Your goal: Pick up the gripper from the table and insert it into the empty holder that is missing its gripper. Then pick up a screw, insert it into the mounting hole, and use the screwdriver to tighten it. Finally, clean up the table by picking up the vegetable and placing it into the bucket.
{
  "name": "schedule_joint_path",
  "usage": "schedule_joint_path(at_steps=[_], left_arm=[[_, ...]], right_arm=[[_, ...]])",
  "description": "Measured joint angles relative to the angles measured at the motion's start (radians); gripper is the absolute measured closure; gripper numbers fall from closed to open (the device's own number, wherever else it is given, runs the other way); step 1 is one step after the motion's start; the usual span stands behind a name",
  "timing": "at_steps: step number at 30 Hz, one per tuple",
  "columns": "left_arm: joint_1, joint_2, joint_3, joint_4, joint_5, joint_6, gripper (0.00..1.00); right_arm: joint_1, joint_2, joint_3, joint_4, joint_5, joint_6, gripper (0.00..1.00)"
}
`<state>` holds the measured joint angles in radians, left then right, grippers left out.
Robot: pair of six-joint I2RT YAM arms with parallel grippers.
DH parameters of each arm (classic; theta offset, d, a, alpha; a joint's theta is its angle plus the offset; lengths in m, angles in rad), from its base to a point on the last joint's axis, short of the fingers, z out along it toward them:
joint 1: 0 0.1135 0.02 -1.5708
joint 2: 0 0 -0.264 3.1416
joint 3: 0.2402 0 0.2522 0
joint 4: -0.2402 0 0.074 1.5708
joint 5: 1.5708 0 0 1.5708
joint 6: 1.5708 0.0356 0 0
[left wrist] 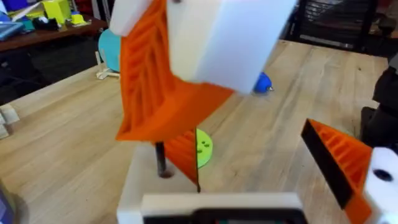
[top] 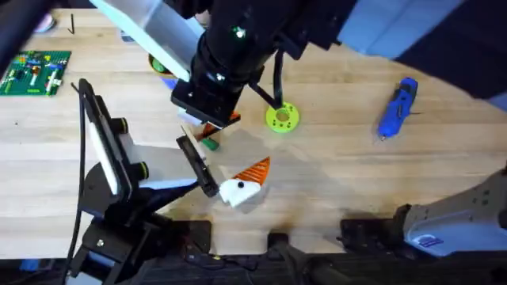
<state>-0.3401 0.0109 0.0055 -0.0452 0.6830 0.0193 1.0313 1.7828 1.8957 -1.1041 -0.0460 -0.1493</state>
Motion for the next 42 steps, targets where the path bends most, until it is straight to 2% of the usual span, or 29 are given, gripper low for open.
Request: schedule_joint_path(at_steps=[42], left_arm=[[0.000, 0.001, 0.000, -0.004, 0.000, -0.016, 0.008]], right_arm=[[0.000, 0.003, -0.040, 0.050, 0.000, 0.022, 0.996]])
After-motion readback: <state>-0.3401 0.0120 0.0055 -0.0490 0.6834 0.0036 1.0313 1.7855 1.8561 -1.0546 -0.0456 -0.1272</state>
